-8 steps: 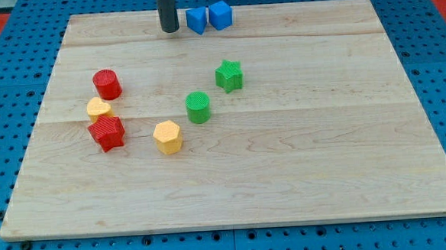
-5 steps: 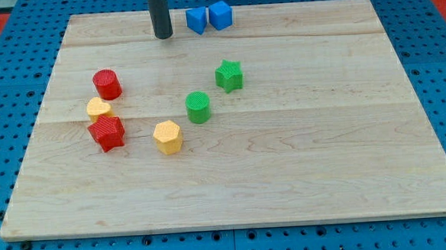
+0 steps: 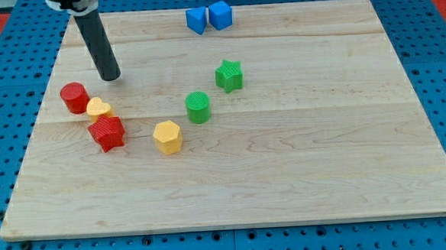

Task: Place the red blocks together to the bottom left side

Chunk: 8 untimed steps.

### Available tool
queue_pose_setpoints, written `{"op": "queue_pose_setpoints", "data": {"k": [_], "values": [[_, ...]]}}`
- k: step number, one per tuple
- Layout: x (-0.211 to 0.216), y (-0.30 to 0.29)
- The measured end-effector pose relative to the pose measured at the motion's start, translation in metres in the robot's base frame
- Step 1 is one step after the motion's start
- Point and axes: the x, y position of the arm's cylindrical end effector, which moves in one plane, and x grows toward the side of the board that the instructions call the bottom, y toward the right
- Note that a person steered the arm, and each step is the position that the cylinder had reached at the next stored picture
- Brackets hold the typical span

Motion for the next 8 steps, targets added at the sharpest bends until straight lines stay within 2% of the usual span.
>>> {"op": "queue_pose_setpoints", "data": {"k": [1,2,3,5,6,7,8], "values": [[0.051,-0.055],[0.097,-0.051],[0.115,-0.046],[0.081,0.012],[0.088,0.054],[0.124,0.042],[0.127,-0.004]]}}
